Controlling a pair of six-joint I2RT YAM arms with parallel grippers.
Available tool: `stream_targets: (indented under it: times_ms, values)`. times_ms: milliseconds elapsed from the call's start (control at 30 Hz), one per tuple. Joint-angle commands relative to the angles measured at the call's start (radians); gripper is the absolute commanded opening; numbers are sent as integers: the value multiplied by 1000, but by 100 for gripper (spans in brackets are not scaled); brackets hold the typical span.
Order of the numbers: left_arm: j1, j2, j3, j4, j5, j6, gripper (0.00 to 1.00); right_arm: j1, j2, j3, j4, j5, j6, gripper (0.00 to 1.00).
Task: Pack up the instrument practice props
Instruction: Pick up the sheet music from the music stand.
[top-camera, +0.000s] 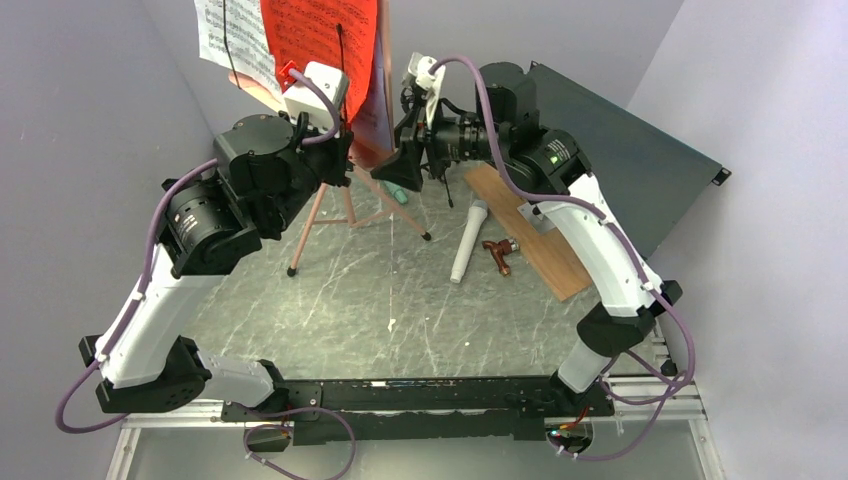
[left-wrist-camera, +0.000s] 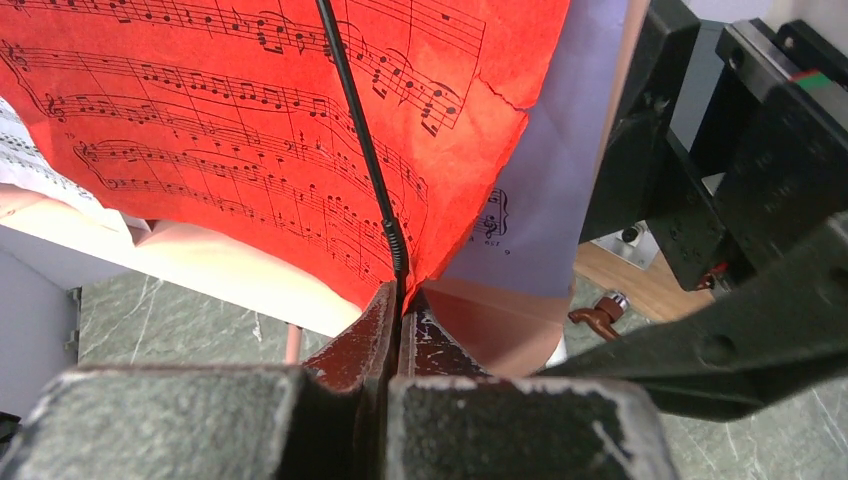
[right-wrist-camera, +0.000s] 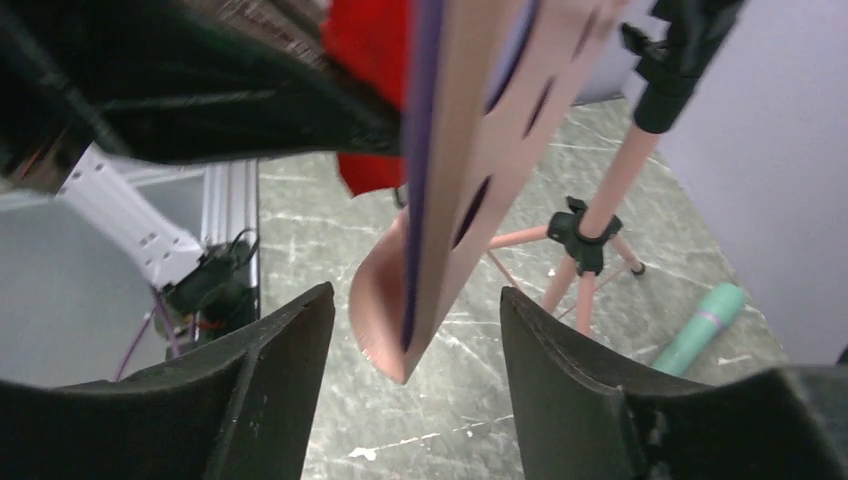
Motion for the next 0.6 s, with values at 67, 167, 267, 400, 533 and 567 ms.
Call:
stream_targets:
  times_ms: [67,167,267,400,533,567]
  values:
    - [-7,-31,-10,172,3,-32,1,29,33,110,53,219,78,52]
    - [-7,-32,-16,173,2,-36,3,36,49,143,54,241,78,40]
    - [-6,-37,-25,175,3,-40,9,42,59,168,54,265,71,21]
    - [-6,-57,-50,190,2,-45,33,44,59,162,52,279,71,2]
    - [-6,-88,-61,185,10,-49,47,44,51,147,52,295,71,0]
    - [-6,-96,-64,184,12,-50,50,44,50,146,52,296,71,0]
